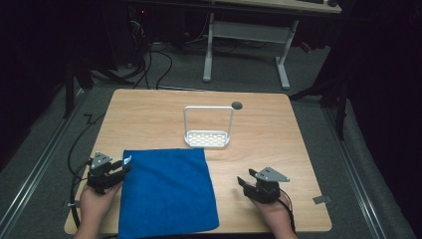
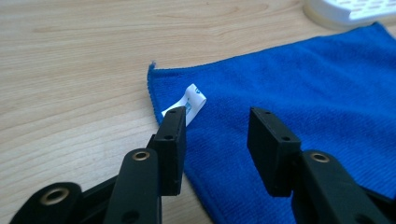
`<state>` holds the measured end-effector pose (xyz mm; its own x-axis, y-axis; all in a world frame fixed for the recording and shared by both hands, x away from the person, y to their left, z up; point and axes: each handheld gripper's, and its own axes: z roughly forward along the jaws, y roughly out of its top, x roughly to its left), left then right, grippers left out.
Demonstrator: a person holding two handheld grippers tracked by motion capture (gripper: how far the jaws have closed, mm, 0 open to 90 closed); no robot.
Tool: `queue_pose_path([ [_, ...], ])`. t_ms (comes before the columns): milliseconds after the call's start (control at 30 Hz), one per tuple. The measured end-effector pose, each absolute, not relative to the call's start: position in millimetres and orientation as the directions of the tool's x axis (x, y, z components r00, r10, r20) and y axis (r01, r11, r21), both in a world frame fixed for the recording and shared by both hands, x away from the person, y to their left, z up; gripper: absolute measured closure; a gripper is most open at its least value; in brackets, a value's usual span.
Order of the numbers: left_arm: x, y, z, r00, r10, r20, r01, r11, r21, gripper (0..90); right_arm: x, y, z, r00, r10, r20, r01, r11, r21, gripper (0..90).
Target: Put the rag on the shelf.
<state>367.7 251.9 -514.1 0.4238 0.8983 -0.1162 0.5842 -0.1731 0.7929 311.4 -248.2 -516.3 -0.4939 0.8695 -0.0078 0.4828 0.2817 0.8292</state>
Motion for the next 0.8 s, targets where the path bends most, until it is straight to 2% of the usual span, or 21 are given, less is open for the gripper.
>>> queue_pose_path([
  [167,369,252,-514,0.426,0.894,-0.137,0.58,-0.153,0.8,57.4,309,-244,-518,-0.509,0.86,-0.029,0.474,0.309,0.824,44.9],
  [633,370,251,-517,0.427,0.899,-0.094,0.571,-0.187,0.799,53.8,310,-238,-522,-0.528,0.848,-0.038,0.476,0.333,0.814,45.6],
  [800,369,251,-516,0.417,0.905,-0.078,0.557,-0.187,0.809,49.3,309,-236,-523,-0.539,0.841,-0.044,0.471,0.344,0.812,47.9],
])
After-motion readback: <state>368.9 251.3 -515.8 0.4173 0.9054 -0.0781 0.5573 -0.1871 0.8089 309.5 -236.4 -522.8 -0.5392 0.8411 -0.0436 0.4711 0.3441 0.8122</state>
